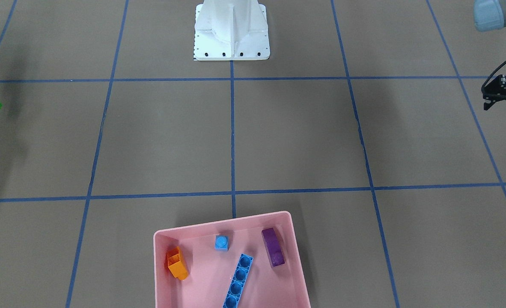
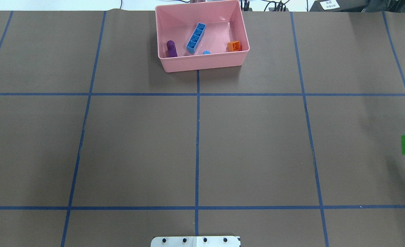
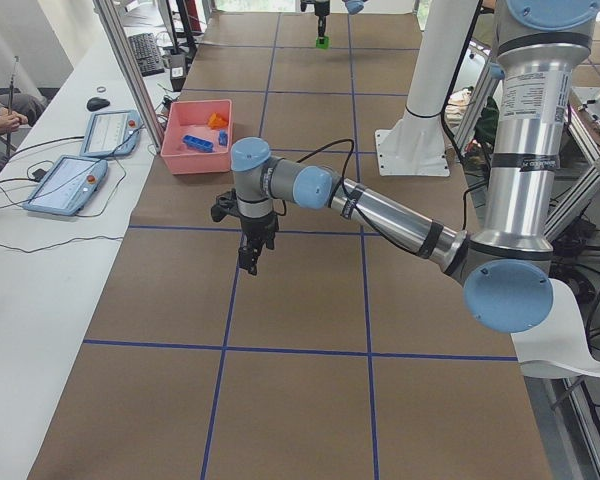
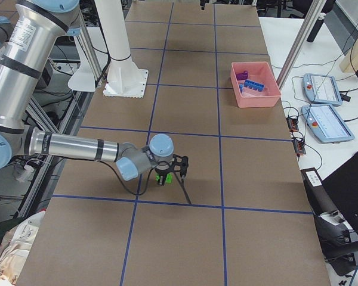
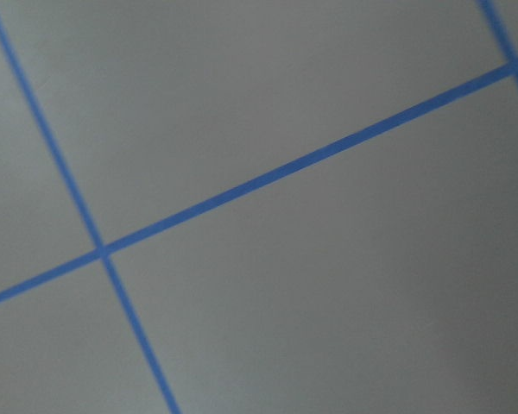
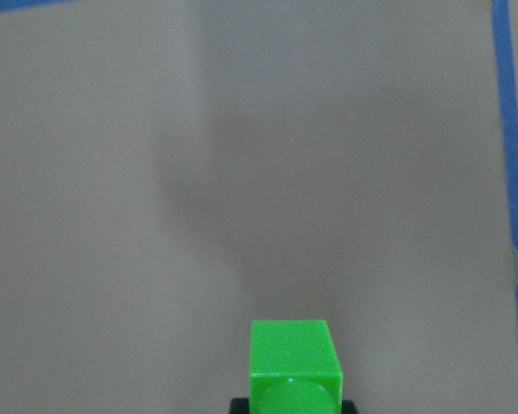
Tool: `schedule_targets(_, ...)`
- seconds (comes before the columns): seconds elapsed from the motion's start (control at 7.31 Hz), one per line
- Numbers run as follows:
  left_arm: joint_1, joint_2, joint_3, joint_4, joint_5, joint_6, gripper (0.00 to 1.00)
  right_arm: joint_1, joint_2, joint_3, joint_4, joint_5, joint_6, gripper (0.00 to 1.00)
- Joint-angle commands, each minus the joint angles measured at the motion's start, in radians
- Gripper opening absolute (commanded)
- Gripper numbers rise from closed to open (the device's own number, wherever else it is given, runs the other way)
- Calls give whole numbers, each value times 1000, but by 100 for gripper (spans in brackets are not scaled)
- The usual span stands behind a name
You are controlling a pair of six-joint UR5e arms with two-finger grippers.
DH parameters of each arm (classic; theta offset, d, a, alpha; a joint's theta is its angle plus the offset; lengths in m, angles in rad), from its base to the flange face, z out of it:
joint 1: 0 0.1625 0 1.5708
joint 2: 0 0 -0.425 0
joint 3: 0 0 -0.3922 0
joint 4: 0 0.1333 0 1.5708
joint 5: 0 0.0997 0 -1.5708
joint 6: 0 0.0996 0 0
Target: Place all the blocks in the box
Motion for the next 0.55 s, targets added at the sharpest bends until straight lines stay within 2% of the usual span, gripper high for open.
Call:
schedule_targets(0.0,-106,82,1,-1,-96,92,100,42,227,19,-231,5,0,0)
schedule_targets(0.27,-239,177,10,-1,-149,211,100,42,526,19,-593,-3,0,0)
schedule_targets(0.41,-285,206,12,-1,-202,243,100,27,652,12,-724,-9,1,0)
